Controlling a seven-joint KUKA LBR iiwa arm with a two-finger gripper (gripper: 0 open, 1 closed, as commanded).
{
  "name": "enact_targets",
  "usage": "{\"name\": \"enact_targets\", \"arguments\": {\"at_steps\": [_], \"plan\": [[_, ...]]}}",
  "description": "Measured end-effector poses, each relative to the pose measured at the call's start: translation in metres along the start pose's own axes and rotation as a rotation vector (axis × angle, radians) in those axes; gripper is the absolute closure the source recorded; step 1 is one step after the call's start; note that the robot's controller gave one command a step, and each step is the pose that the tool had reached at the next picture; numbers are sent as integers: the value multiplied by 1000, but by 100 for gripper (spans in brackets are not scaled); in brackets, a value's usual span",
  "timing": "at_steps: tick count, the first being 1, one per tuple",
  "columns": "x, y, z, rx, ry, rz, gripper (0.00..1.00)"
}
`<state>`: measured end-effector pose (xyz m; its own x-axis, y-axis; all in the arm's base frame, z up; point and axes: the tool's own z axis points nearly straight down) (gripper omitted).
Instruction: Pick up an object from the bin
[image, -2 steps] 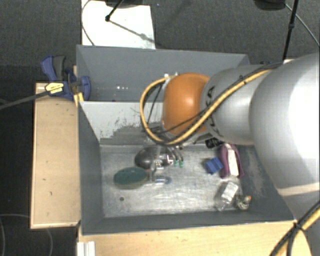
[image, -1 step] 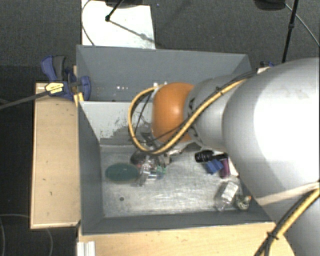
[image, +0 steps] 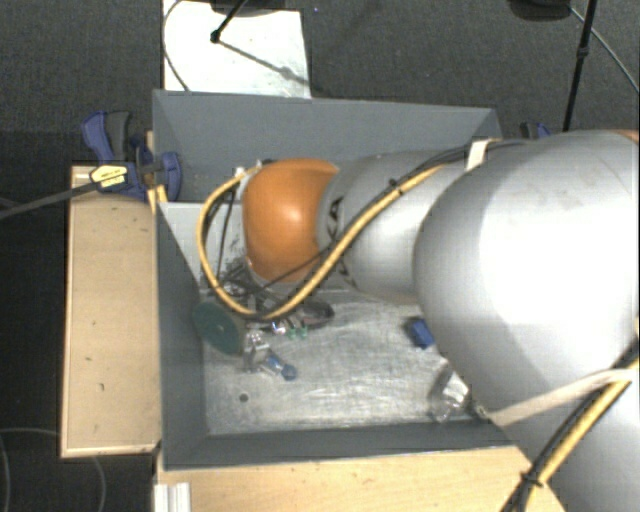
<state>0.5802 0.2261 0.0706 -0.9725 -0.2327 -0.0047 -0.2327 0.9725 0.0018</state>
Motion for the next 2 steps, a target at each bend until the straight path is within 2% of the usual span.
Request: {"name": "enact_targets", "arguments": {"at_steps": [1,2], "plan": [[-1,-4,-2,4,-2,4,100],[-4,-7,-46,5,-6,7,100]]}}
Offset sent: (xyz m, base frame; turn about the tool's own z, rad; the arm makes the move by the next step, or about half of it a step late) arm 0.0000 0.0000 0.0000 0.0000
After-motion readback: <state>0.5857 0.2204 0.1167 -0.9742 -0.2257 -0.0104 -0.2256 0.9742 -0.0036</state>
